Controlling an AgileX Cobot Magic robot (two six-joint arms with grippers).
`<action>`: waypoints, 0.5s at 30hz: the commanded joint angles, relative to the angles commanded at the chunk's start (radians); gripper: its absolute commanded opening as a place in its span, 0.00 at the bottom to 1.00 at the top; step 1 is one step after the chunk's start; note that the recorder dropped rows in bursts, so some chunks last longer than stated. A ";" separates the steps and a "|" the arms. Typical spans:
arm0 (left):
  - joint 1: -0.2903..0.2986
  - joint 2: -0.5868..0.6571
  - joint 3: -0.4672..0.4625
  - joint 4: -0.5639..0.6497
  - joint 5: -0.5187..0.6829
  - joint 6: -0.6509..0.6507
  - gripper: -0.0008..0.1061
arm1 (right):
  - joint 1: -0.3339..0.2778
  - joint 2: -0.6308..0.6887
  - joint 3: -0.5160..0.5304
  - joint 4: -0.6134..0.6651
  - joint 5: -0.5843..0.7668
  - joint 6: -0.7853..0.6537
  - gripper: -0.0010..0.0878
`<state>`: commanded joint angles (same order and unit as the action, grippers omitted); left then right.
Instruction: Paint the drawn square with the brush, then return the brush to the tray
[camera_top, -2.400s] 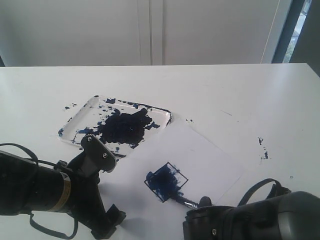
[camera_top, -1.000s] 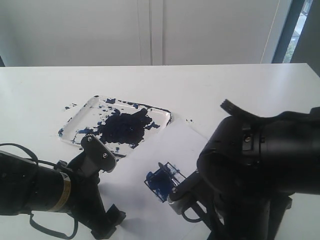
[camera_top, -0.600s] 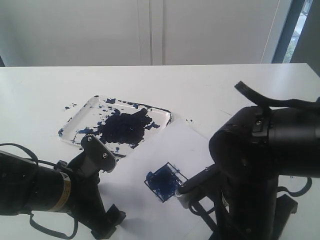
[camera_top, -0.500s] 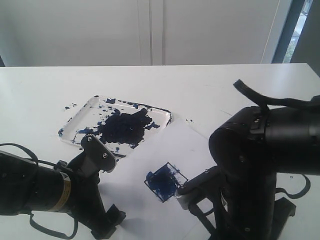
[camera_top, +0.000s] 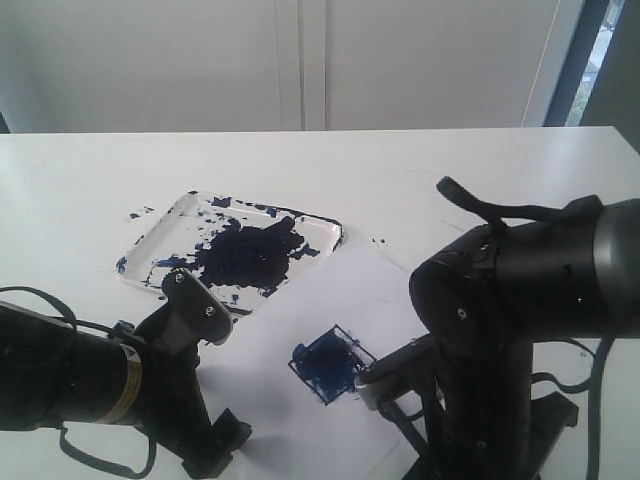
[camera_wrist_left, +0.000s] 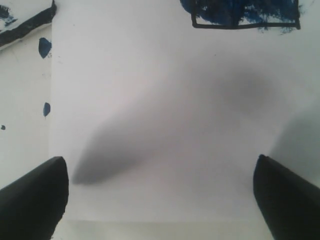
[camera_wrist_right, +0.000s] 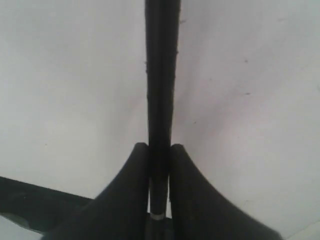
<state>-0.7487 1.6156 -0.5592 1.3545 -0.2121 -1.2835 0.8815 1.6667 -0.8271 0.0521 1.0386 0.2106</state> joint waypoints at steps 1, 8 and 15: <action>0.000 0.000 0.000 0.000 -0.002 0.000 0.99 | -0.006 0.000 0.000 0.003 -0.009 0.000 0.01; 0.000 0.000 0.000 0.000 -0.004 0.000 0.99 | -0.006 0.000 0.000 0.119 -0.065 -0.077 0.01; 0.000 0.000 0.000 0.000 -0.004 0.000 0.99 | -0.010 0.016 0.000 0.106 -0.051 -0.066 0.01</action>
<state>-0.7487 1.6156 -0.5592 1.3545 -0.2159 -1.2835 0.8711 1.6825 -0.8271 0.1576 0.9877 0.1445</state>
